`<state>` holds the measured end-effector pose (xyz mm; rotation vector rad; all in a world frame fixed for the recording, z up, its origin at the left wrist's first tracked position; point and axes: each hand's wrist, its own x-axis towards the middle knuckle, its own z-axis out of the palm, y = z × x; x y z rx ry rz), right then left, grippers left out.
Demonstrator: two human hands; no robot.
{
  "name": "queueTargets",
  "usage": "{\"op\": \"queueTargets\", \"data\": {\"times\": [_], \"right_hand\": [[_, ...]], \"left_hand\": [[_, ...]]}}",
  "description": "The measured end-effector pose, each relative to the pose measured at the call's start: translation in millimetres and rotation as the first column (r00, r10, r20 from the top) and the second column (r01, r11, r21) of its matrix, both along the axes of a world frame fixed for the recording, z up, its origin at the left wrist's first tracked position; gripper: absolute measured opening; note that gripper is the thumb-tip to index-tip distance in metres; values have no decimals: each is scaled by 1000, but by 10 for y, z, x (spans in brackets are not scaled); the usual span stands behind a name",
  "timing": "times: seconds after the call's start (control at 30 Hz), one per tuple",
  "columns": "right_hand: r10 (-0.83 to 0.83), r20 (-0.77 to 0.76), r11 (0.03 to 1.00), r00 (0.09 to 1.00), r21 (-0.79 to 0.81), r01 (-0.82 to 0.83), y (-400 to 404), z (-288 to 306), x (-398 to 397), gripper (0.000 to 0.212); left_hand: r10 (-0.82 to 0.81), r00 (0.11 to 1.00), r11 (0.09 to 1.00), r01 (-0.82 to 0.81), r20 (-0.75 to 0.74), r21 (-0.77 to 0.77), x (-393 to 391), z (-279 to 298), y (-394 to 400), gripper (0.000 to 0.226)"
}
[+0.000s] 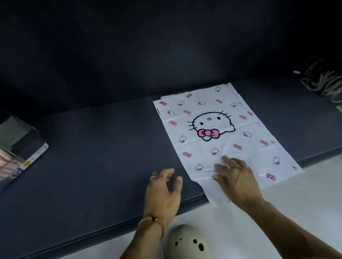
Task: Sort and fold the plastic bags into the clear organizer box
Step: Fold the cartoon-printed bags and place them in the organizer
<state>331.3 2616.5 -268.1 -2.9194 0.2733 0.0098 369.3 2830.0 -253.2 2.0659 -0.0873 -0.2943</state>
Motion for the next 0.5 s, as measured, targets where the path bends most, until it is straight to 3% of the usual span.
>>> {"op": "queueTargets", "data": {"times": [0.1, 0.17, 0.27, 0.37, 0.5], "right_hand": [[28, 9, 994, 1000, 109, -29, -24, 58, 29, 25], [86, 54, 963, 995, 252, -96, -25, 170, 55, 21], [183, 91, 881, 979, 427, -204, 138, 331, 125, 33], [205, 45, 815, 978, 546, -196, 379, 413, 204, 38], [258, 58, 783, 964, 573, -244, 643, 449, 265, 23]], "left_hand": [[-219, 968, 962, 194, 122, 193, -38, -36, -115, 52], [-404, 888, 867, 294, 219, 402, -3, -35, -173, 75], [-547, 769, 722, 234, 331, 651, 130, 21, -174, 89], [-515, 754, 745, 159, 407, 648, 259, 120, -57, 77], [-439, 768, 760, 40, 466, 649, 374, 128, 124, 22]]}}
